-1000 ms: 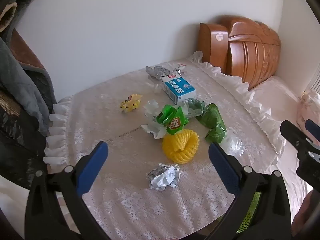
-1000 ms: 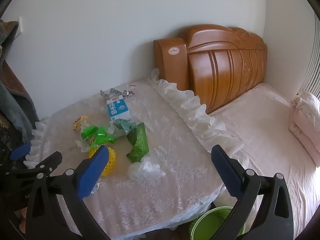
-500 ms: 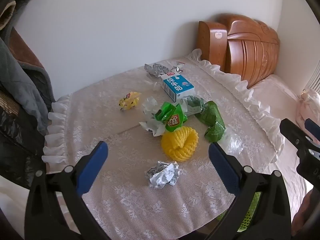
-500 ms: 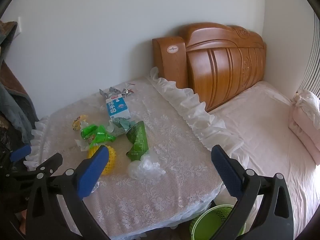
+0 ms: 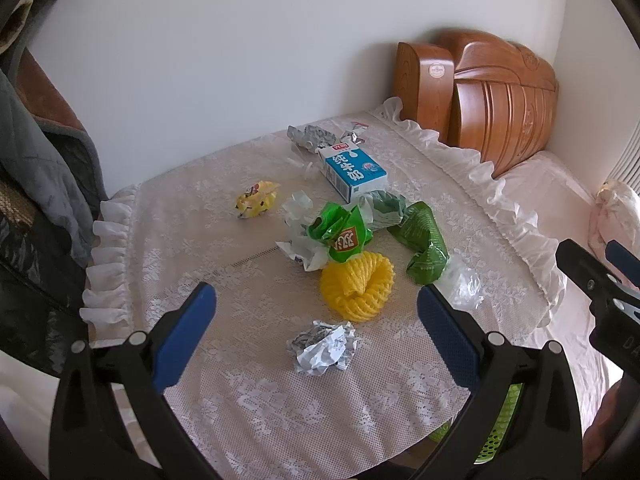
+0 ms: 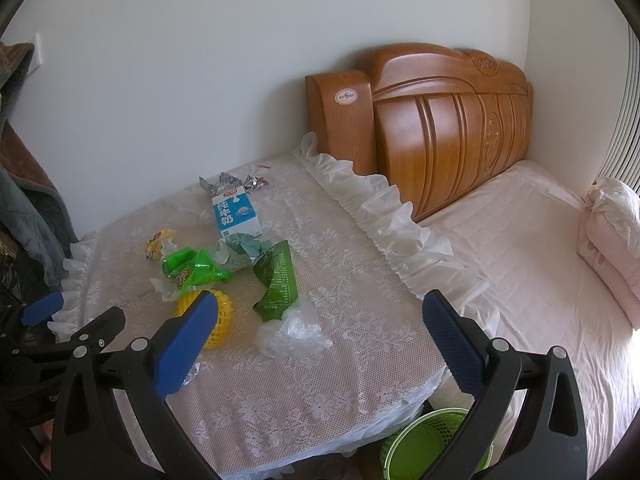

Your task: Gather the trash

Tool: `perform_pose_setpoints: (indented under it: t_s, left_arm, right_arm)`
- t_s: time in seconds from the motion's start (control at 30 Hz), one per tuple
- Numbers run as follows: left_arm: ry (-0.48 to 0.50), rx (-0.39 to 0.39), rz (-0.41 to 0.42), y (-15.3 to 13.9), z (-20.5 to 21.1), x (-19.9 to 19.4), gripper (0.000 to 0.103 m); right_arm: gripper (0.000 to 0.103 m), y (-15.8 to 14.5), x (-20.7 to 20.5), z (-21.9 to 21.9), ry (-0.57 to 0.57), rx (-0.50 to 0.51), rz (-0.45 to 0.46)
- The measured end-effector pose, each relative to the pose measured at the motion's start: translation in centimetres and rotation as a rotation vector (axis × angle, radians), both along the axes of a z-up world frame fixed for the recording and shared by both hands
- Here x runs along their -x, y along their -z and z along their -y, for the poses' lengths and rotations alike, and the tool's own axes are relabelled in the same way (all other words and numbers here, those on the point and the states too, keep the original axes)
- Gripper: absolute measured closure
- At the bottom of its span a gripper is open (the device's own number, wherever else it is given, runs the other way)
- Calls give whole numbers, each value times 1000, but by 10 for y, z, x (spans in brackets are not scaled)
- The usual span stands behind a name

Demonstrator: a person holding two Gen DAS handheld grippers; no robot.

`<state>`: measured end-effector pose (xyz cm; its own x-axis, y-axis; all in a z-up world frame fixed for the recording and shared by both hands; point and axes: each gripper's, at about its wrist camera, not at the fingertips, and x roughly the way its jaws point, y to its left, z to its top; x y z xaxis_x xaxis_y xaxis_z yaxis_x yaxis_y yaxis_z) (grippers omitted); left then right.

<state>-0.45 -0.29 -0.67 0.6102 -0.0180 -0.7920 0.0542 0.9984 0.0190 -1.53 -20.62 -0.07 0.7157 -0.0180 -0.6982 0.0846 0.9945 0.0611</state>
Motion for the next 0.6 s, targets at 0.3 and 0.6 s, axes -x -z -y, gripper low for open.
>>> perform_pose_setpoints:
  t_s: [0.3, 0.6]
  left_arm:
    - [1, 4, -4, 0, 0, 0, 6]
    - [2, 7, -8, 1, 1, 0, 6]
  right_arm:
    - [2, 0, 0, -1, 0, 0, -3]
    - [2, 1, -2, -1, 0, -1, -4]
